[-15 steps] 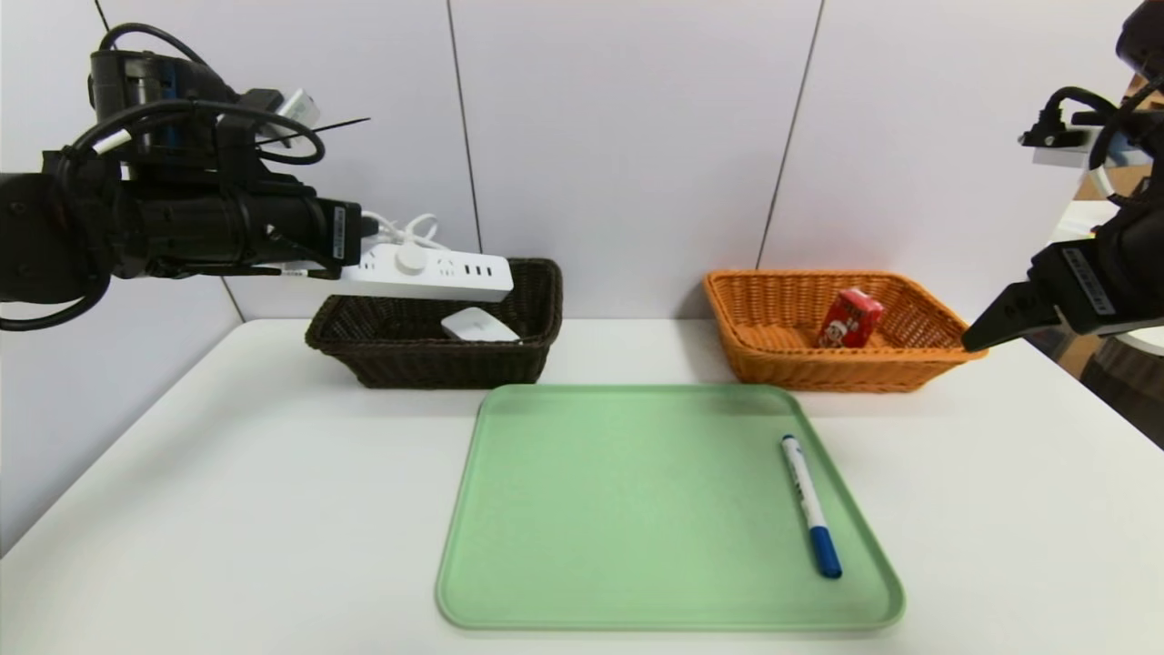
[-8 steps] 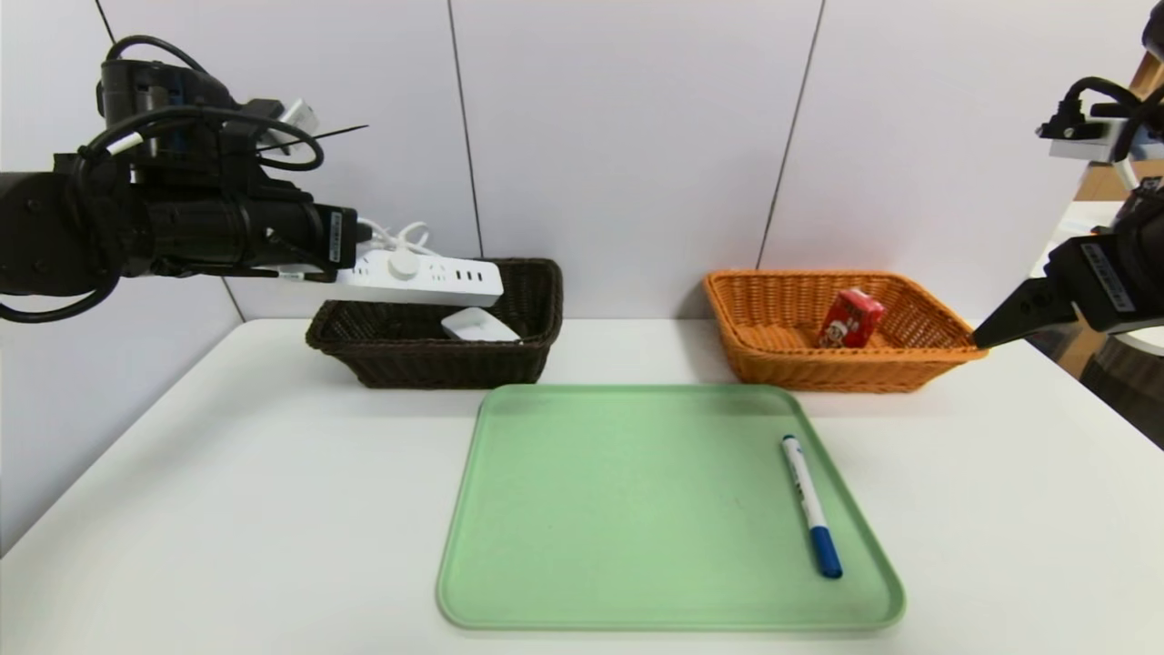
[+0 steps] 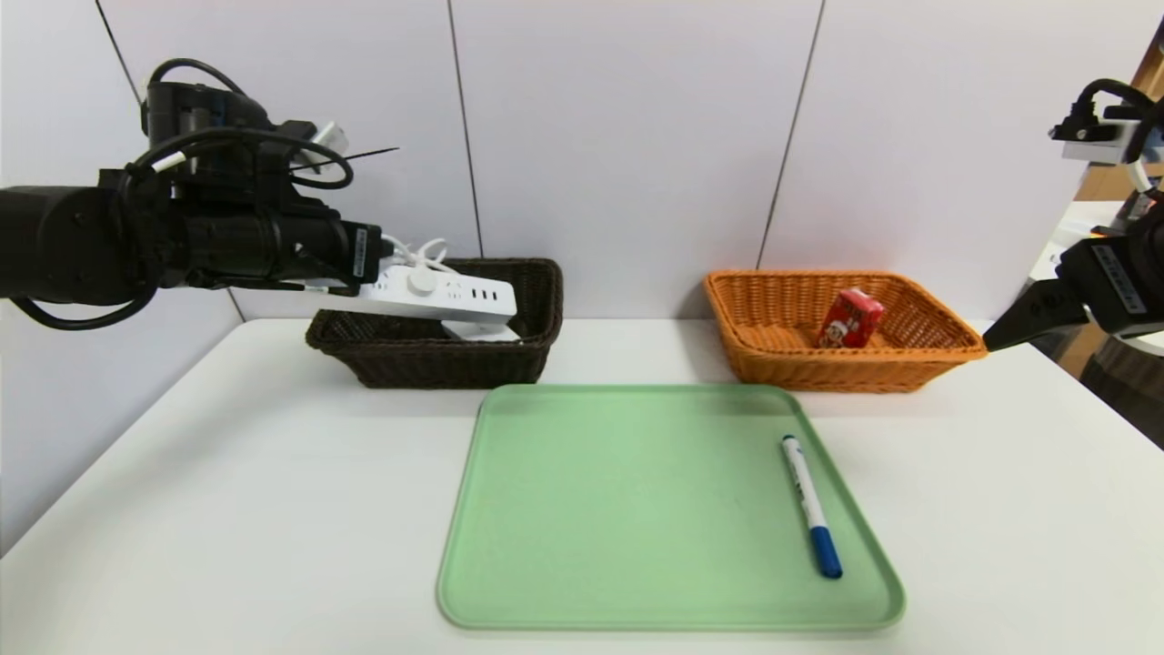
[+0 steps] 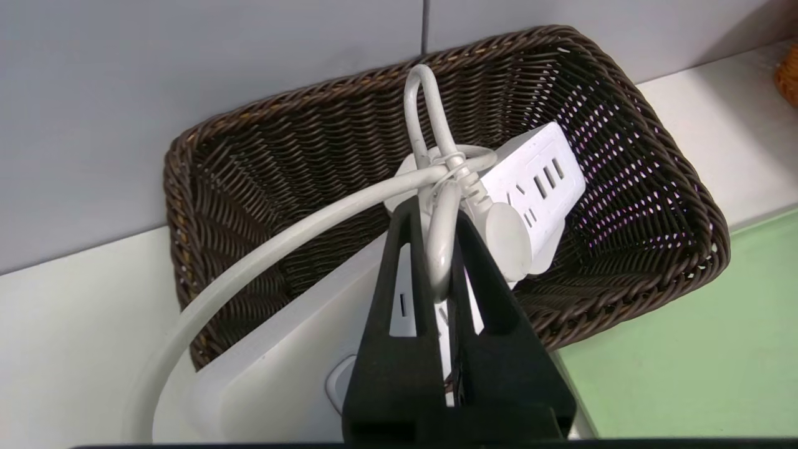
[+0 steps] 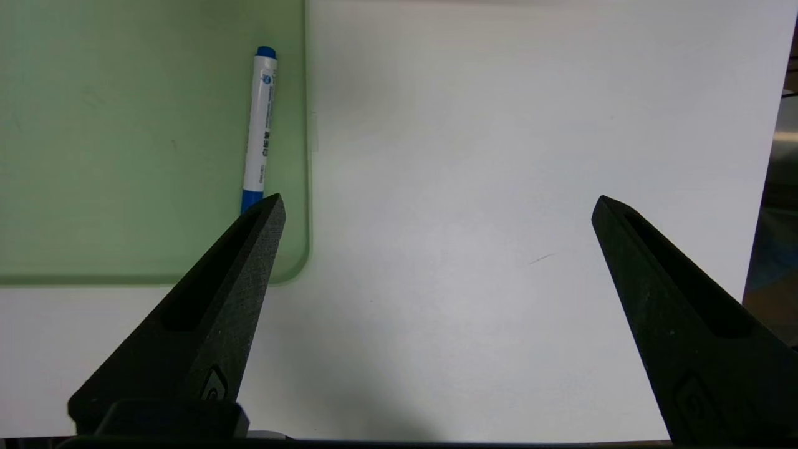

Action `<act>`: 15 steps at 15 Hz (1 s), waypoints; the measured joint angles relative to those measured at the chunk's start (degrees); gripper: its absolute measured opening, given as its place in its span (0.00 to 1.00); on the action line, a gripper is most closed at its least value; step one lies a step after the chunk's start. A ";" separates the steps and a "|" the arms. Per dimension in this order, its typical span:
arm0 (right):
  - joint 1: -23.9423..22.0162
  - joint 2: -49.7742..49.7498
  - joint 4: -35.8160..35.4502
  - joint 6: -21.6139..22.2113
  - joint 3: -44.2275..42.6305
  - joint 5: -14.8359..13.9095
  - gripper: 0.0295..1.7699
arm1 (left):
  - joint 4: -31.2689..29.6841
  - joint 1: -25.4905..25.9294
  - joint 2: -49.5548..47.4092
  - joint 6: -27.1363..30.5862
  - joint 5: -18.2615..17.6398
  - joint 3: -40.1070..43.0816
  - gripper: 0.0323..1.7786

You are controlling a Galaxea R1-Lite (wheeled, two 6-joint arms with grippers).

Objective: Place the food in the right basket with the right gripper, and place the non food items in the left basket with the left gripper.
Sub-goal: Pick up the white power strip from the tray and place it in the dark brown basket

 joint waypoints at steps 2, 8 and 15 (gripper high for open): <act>-0.61 -0.05 0.04 0.02 0.05 0.57 0.96 | -0.22 -0.24 0.88 0.00 0.05 -0.11 0.05; -1.11 -0.09 -0.09 -0.20 0.96 0.85 0.96 | -0.66 -0.30 2.62 -0.06 0.38 -0.44 0.27; -1.38 -0.11 -0.05 -0.17 1.16 0.88 0.96 | -0.59 -0.72 2.93 -0.28 0.33 -0.88 0.68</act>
